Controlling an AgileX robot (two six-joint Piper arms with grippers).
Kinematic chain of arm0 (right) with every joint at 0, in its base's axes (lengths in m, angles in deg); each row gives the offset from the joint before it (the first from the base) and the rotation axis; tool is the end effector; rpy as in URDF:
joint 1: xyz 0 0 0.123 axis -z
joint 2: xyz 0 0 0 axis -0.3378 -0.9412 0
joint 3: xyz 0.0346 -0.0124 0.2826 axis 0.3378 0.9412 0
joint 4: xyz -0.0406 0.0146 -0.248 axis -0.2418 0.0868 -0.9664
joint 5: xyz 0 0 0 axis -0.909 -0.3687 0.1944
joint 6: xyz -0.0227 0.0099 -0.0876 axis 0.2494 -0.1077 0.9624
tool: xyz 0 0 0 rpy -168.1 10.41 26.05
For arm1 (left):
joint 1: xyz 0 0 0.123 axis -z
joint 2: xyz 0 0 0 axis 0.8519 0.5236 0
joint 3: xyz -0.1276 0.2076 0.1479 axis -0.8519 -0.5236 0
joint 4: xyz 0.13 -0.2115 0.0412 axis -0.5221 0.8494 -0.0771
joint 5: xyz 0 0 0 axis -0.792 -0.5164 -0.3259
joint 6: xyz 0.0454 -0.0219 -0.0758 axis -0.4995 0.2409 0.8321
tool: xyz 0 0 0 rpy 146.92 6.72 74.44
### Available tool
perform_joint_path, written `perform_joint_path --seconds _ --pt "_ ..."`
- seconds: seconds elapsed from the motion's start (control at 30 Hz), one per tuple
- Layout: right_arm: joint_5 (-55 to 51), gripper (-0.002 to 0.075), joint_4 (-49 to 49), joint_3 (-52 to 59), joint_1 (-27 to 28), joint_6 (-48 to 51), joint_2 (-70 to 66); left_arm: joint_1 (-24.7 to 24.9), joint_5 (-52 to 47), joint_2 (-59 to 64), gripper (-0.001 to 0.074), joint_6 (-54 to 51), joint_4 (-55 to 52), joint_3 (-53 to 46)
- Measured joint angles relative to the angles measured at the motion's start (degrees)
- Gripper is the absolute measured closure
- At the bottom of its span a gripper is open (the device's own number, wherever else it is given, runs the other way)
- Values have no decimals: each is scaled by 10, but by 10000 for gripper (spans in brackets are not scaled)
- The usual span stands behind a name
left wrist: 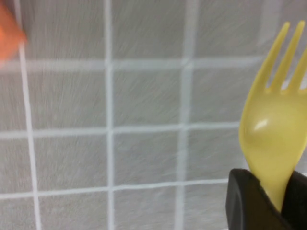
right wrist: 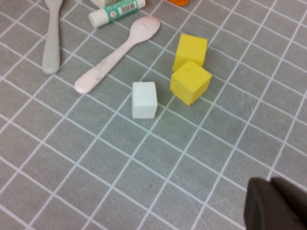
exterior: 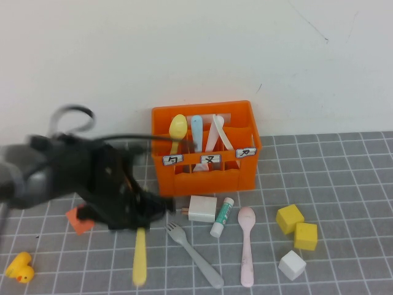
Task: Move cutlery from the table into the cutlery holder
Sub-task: Place the fork on the box
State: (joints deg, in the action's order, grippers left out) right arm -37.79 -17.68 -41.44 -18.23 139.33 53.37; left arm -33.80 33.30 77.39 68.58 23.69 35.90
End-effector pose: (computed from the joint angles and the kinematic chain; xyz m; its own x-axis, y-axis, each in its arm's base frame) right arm 0.1076 0.0272 0.2383 -0.5248 -0.4281 -0.7358 -0.5139 0.8484 -0.1271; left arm 0.3032 -0.1434 0.1740 -0.9542 -0.1225 -0.2729 -0.0653 0.9756 -0.2095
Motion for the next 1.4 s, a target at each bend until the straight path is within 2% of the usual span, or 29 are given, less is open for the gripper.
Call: perform_joint_path --seconds 0.2,0.37,0.53,1.0,1.2,1.4 --pt "0 729 0 0 0 2 0 0 87 -132 636 -3 -6 -1" --pt "0 729 0 0 0 6 0 -2 263 -166 637 -3 -10 -2" --pt "0 729 0 0 0 9 0 -2 437 -140 637 -3 -21 -4" --pt "0 729 0 1 0 20 0 -2 817 41 637 -14 -98 -5" --pt "0 729 0 1 0 20 0 -2 891 108 637 -52 -110 -5" --pt "0 729 0 4 0 20 0 -2 907 133 637 -132 -129 -5"
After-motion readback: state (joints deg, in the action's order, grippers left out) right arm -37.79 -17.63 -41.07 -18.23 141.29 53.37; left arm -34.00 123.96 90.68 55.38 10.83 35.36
